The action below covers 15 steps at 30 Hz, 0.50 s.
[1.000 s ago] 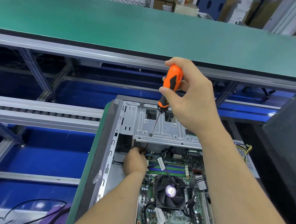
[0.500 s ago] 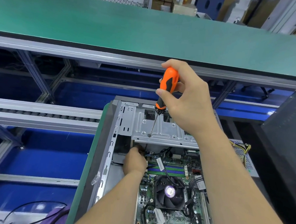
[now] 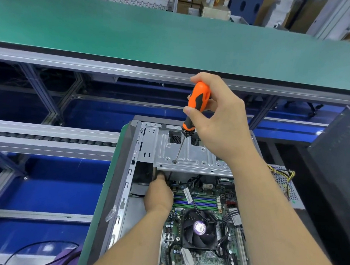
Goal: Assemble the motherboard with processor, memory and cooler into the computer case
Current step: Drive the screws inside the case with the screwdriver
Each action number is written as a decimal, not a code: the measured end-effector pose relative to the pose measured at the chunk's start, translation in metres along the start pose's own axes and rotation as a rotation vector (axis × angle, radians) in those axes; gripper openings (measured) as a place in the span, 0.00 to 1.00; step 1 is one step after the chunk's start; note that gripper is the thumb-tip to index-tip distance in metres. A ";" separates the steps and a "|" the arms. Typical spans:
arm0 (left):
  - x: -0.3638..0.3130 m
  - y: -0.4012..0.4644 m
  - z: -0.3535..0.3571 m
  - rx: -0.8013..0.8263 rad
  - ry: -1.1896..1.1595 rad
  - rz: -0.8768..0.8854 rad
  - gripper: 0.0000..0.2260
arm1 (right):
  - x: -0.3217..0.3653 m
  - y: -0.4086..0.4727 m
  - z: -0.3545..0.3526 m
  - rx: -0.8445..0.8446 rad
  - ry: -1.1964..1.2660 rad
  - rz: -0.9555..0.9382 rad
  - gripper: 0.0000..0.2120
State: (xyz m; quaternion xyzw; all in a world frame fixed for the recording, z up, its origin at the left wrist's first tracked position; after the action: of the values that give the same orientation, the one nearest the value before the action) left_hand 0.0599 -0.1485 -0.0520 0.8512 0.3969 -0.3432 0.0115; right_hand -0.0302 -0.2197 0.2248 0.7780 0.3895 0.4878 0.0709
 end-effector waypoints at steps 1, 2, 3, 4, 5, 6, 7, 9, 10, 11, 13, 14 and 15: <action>-0.001 -0.001 -0.001 -0.006 -0.002 0.013 0.09 | 0.000 0.000 0.000 -0.001 -0.001 0.002 0.21; -0.003 -0.003 -0.001 -0.010 -0.017 0.022 0.08 | -0.001 0.000 0.000 -0.002 -0.003 0.005 0.21; -0.003 -0.004 -0.002 -0.013 -0.042 0.026 0.07 | -0.001 0.000 -0.001 -0.002 -0.006 0.008 0.21; -0.004 -0.005 -0.003 -0.020 -0.074 0.028 0.06 | -0.001 0.000 -0.001 -0.002 -0.007 0.011 0.21; -0.004 -0.005 -0.003 -0.027 -0.101 0.029 0.05 | -0.002 0.000 -0.001 -0.003 -0.005 0.014 0.21; -0.005 -0.006 -0.003 -0.036 -0.124 0.030 0.04 | -0.002 0.000 -0.001 -0.004 -0.001 0.017 0.21; -0.005 -0.006 -0.003 -0.048 -0.143 0.030 0.04 | -0.002 0.000 -0.001 -0.006 0.003 0.020 0.21; -0.005 -0.006 -0.004 -0.077 -0.184 0.015 0.04 | -0.003 0.000 0.000 -0.006 0.009 0.028 0.21; -0.004 -0.006 -0.004 -0.090 -0.208 0.001 0.04 | -0.003 0.000 0.001 -0.004 0.010 0.032 0.21; -0.004 -0.006 -0.004 -0.097 -0.227 -0.012 0.04 | -0.002 0.000 0.001 -0.003 0.008 0.035 0.21; -0.005 -0.006 -0.004 -0.100 -0.240 -0.025 0.04 | -0.002 0.000 0.001 -0.001 0.002 0.040 0.21; -0.005 -0.006 -0.004 -0.098 -0.240 -0.026 0.05 | -0.001 0.000 0.001 0.001 -0.001 0.041 0.21; -0.005 -0.006 -0.003 -0.095 -0.239 -0.026 0.06 | -0.001 0.000 0.001 0.001 -0.004 0.040 0.21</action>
State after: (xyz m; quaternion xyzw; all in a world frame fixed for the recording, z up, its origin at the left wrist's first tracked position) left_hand 0.0554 -0.1473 -0.0449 0.7975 0.4196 -0.4230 0.0945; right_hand -0.0292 -0.2201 0.2236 0.7867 0.3739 0.4873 0.0617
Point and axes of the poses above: each hand's wrist, its own y-axis towards the middle knuckle, its own z-axis out of the palm, x = y × z, the point moved 5 cm from there along y, towards the middle knuckle, and after that the axes turned 3 degrees about z, right-handed, at the moved point
